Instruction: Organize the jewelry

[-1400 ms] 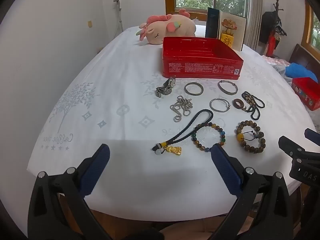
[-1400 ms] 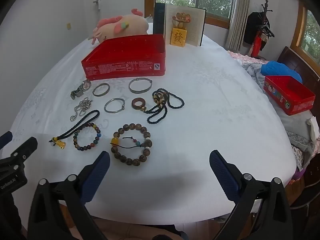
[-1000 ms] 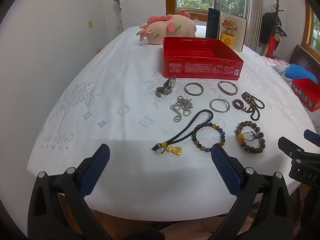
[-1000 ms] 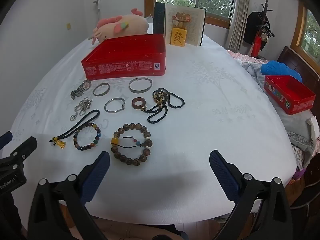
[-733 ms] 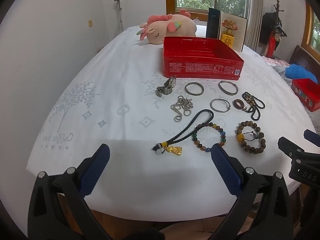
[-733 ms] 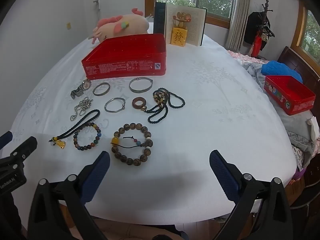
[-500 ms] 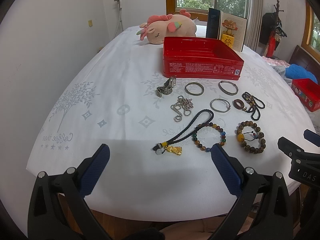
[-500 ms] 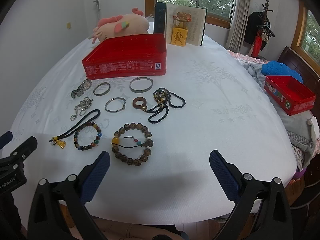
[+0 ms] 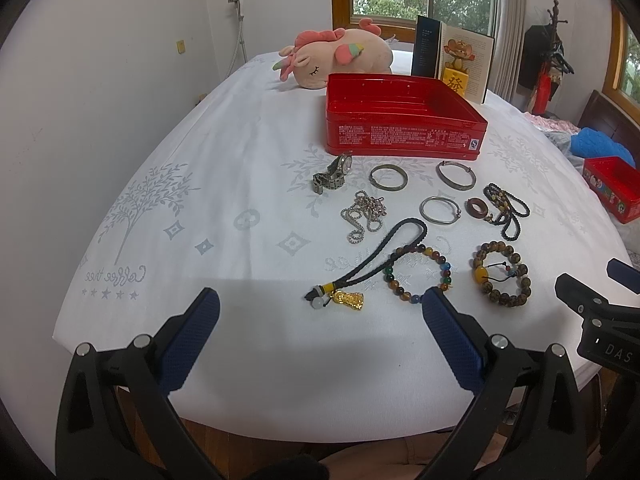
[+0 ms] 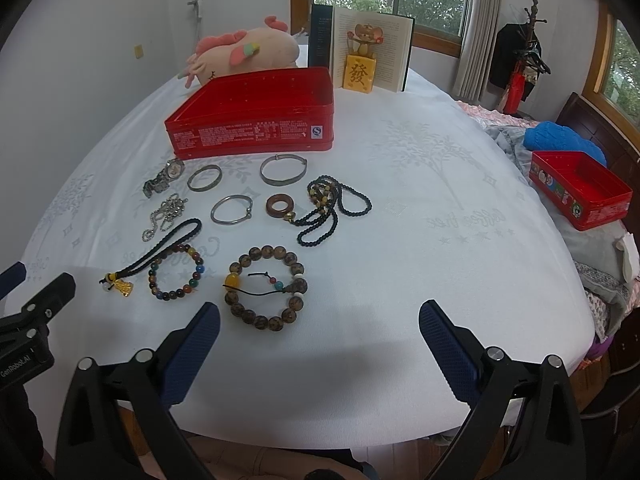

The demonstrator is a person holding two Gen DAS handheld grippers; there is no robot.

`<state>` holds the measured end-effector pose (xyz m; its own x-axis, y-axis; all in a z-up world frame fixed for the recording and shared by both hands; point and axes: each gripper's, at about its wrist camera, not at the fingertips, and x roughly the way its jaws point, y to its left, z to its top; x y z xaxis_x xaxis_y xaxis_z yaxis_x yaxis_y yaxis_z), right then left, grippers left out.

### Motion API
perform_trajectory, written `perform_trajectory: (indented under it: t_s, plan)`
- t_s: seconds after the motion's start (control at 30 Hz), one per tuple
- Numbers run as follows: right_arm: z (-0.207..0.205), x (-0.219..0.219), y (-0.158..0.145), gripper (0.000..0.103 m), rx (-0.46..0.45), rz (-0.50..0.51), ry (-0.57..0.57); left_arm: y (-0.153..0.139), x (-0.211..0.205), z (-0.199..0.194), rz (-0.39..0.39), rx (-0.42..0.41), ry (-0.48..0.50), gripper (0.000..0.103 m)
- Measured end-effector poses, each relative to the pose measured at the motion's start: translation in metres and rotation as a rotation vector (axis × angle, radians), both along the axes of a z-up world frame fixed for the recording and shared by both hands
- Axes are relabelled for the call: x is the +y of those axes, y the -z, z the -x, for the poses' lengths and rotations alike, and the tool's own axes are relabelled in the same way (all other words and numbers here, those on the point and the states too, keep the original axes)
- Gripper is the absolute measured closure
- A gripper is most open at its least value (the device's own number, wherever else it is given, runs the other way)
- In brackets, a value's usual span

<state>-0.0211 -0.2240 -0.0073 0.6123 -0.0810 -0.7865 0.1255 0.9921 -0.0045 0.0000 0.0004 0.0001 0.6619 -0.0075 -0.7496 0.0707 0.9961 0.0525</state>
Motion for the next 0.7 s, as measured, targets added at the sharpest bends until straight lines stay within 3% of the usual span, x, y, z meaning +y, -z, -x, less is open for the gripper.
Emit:
perform_trajectory:
  t_s: [0.7]
  plan:
    - [-0.0008, 0.0009, 0.0020, 0.004, 0.003, -0.003, 0.000, 0.0001, 0.0000, 0.0000, 0.000, 0.001, 0.000, 0.003]
